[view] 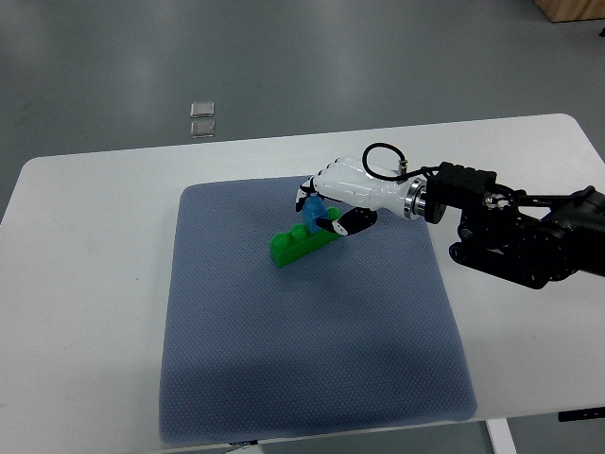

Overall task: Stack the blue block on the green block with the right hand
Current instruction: 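Lower the blue block onto the green block's studs and press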

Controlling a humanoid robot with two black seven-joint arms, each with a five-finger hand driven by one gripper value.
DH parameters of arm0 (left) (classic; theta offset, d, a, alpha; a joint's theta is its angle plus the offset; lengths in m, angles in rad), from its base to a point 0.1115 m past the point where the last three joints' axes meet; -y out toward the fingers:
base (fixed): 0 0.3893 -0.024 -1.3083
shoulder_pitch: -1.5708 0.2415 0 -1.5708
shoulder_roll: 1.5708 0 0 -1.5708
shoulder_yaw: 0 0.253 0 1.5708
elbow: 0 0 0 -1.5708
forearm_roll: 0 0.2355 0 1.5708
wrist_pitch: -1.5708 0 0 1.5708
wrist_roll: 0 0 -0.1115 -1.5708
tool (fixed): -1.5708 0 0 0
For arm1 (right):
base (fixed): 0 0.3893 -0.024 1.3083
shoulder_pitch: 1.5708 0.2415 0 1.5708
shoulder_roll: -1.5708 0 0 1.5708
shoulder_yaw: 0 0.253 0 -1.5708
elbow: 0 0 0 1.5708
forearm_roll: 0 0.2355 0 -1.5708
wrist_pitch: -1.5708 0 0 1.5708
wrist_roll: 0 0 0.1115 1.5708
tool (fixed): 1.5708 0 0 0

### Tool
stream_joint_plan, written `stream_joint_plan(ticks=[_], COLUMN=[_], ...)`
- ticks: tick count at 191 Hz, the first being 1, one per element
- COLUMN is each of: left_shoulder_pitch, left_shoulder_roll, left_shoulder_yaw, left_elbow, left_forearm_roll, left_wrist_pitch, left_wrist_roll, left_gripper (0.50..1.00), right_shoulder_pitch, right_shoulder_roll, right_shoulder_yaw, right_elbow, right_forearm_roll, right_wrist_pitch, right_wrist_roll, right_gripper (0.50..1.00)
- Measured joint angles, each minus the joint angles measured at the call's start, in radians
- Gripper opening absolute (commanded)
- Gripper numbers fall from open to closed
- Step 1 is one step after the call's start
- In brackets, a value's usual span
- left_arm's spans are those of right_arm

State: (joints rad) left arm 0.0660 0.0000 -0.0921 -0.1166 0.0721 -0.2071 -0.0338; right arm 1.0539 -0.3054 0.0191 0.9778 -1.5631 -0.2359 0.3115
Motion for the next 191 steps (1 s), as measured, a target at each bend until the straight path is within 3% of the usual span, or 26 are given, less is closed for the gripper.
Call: stream_joint_plan(ticks=[191], left_shoulder_pitch=[0.000], left_shoulder_roll=[0.000], left_shoulder_yaw=[0.000], left_elbow=[0.000], left_forearm_roll=[0.000], left_wrist_pitch=[0.000], left_wrist_roll=[0.000], left_gripper=[1.000], right_shoulder_pitch=[-0.023], right_shoulder_roll=[0.036], right_shoulder_yaw=[-0.029], right_elbow=[-0.042], right_forearm_roll=[-0.001], right_wrist_pitch=[-0.032], right_wrist_roll=[0.000], right_gripper=[0.509])
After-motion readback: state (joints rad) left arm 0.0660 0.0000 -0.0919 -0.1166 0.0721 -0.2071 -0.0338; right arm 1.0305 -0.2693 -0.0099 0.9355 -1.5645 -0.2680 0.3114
